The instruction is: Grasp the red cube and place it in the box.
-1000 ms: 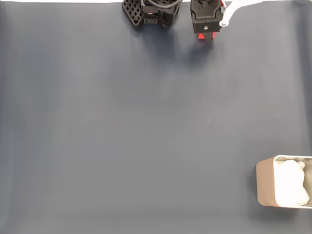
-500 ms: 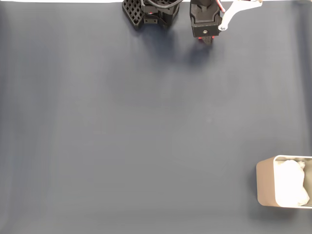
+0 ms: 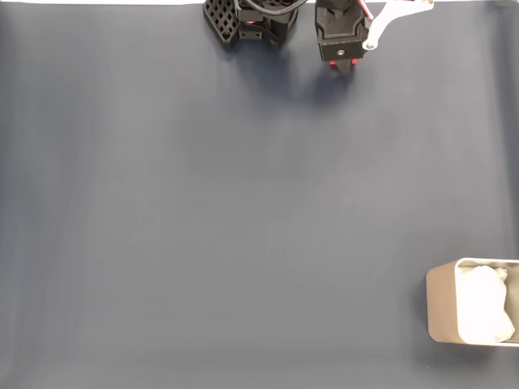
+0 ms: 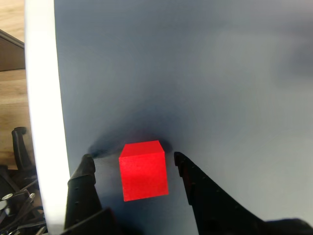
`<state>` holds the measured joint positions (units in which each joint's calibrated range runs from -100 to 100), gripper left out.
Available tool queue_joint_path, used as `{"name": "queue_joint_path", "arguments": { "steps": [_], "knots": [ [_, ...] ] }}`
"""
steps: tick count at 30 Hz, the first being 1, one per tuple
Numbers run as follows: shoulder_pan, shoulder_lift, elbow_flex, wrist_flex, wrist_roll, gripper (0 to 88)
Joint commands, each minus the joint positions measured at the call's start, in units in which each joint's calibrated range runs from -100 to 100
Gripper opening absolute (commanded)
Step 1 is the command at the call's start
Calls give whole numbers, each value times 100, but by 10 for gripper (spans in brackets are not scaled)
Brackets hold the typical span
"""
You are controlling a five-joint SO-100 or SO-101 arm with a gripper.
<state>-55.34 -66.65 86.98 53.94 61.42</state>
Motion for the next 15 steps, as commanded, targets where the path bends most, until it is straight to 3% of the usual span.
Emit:
{"name": "queue_joint_path", "arguments": {
  "steps": [1, 15],
  "knots": [
    [-190, -16, -39, -82, -112, 379],
    [-347, 123, -12, -82, -176, 378]
  ]
}}
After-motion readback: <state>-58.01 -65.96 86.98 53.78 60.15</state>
